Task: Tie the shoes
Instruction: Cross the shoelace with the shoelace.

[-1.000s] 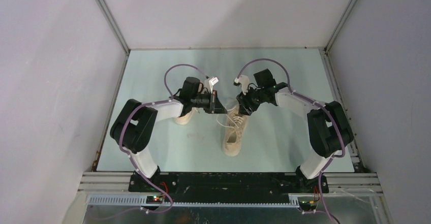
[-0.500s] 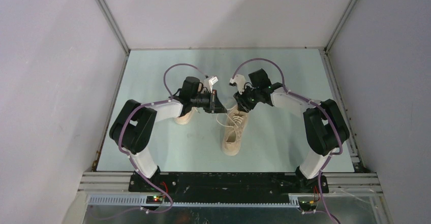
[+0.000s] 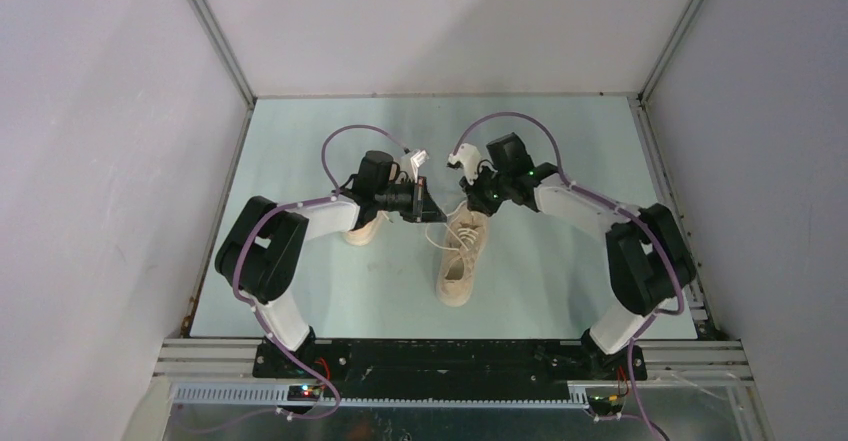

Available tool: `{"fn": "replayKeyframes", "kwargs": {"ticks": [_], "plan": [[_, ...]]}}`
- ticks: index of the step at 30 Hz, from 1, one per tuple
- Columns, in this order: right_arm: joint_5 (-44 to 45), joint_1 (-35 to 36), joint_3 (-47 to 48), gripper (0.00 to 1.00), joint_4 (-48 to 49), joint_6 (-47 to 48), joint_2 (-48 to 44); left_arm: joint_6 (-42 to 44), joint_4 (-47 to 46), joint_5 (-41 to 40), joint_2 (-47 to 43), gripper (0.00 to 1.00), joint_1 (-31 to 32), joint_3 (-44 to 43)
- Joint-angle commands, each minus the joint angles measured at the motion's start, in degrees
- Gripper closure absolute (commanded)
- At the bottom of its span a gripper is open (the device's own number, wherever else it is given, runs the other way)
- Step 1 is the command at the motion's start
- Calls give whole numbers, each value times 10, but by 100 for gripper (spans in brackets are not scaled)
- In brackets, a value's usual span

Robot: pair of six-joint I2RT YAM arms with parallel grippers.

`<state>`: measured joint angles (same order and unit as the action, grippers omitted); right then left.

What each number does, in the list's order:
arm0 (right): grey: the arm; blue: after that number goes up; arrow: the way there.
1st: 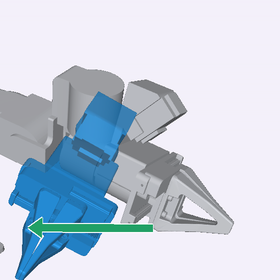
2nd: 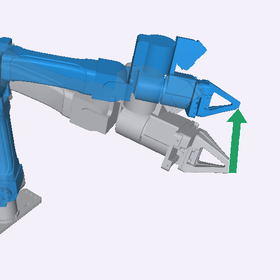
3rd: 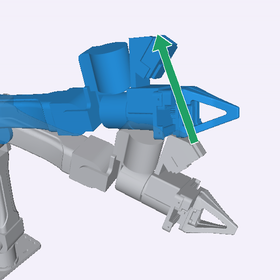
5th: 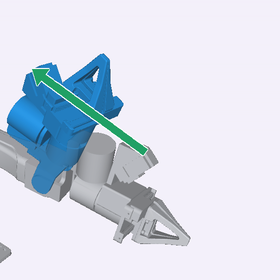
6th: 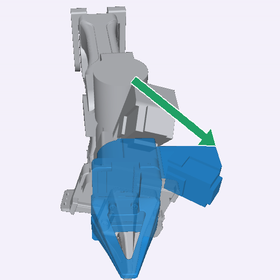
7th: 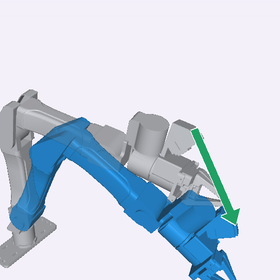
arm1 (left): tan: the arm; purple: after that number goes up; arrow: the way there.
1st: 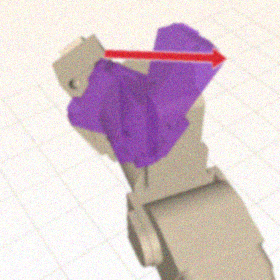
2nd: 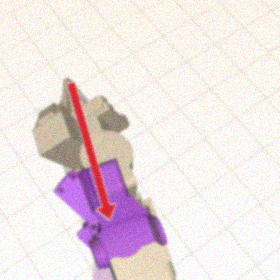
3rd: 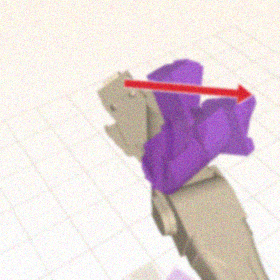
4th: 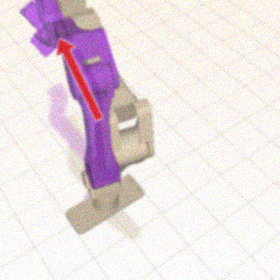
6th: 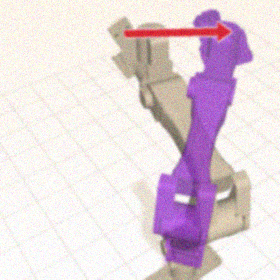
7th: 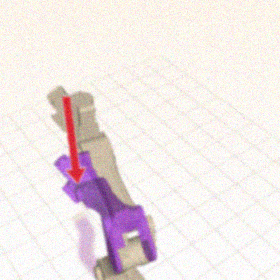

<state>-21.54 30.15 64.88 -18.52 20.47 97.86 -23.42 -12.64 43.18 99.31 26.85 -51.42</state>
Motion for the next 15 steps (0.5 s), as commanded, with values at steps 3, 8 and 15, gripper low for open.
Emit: {"fn": "replayKeyframes", "kwargs": {"ticks": [3,8,15], "plan": [[-79,-21,35,100,-40,19,-118,19,-8,-16,-25,100,-5,-5],[-235,-25,38,100,-72,-6,-140,0,-18,18,0,100,-2,-27],[-183,47,45,100,-97,59,-122,-14,-25,58,33,100,6,-62]]}}
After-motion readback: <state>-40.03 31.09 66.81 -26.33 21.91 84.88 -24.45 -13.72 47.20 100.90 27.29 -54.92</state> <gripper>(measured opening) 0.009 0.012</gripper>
